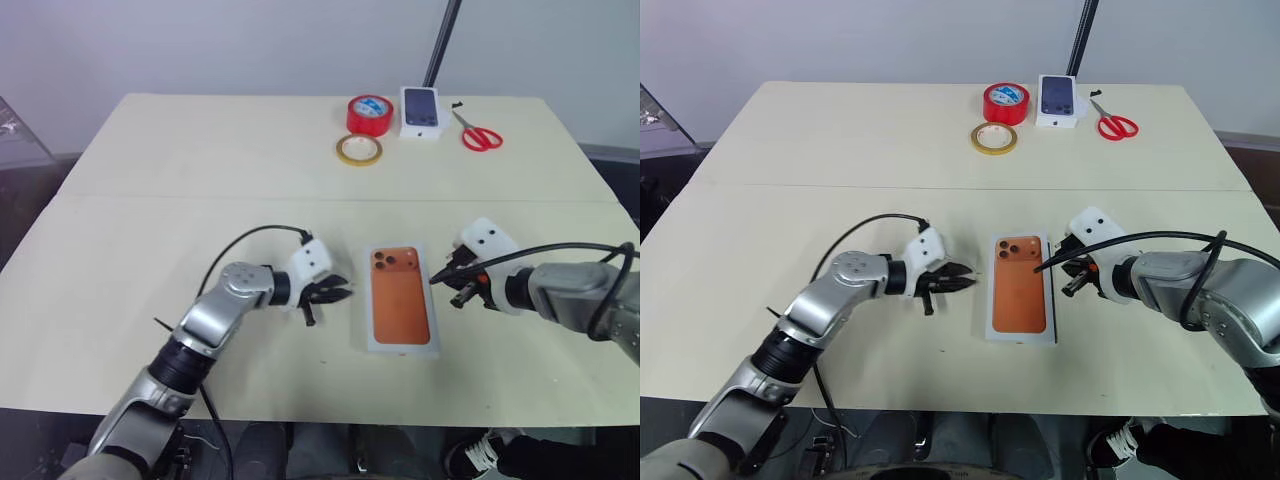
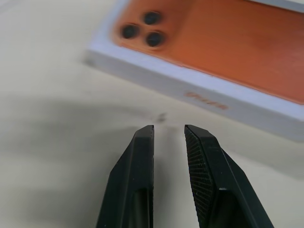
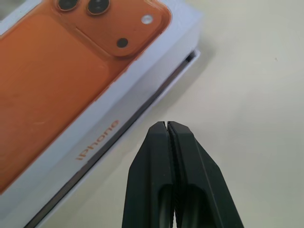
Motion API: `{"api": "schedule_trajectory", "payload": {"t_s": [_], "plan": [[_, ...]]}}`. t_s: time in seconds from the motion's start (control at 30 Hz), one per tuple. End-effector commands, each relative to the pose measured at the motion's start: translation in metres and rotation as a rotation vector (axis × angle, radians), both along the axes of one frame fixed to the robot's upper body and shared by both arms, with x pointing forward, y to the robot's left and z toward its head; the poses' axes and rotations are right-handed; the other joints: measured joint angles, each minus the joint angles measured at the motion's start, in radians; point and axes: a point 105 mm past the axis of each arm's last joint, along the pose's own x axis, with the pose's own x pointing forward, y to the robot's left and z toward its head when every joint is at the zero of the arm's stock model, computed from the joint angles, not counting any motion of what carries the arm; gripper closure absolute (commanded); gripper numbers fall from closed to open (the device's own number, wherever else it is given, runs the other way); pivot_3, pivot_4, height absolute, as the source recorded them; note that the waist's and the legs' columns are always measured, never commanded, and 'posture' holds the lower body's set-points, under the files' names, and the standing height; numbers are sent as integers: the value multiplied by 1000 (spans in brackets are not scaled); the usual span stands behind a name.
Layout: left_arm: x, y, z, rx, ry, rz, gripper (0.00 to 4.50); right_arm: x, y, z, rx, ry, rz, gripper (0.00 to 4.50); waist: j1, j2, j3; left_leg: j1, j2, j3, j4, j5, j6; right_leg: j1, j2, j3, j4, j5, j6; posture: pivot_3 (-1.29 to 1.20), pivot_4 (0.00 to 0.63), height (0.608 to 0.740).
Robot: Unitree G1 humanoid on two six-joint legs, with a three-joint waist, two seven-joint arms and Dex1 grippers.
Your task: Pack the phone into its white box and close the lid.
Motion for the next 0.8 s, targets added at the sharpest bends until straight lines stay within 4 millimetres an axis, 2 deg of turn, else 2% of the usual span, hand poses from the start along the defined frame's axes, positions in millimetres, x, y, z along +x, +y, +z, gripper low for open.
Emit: {"api": "schedule_trajectory", "payload": {"t_s": [0.03, 0.33, 0.57, 0.8], "plan": [[0, -14, 4, 9, -44, -45, 3440, 0, 4, 7, -21, -40, 28, 4433, -3, 0, 0, 0, 0, 0, 0, 0, 0, 0, 0, 0, 0, 0, 0, 0, 150, 735], [-2, -29, 16, -84, -34, -55, 3440, -7, 12, 2, -26, -28, 67, 4433, -1, 0, 0, 0, 0, 0, 0, 0, 0, 0, 0, 0, 0, 0, 0, 0, 150, 735], [-6, -32, 28, -148, -9, -66, 3440, -10, 15, -1, -26, -16, 70, 4433, -2, 0, 0, 0, 0, 0, 0, 0, 0, 0, 0, 0, 0, 0, 0, 0, 150, 735], [-7, -32, 26, -142, -3, -67, 3440, -12, 13, -4, -30, -4, 65, 4433, -2, 0, 0, 0, 0, 0, 0, 0, 0, 0, 0, 0, 0, 0, 0, 0, 150, 735]]}}
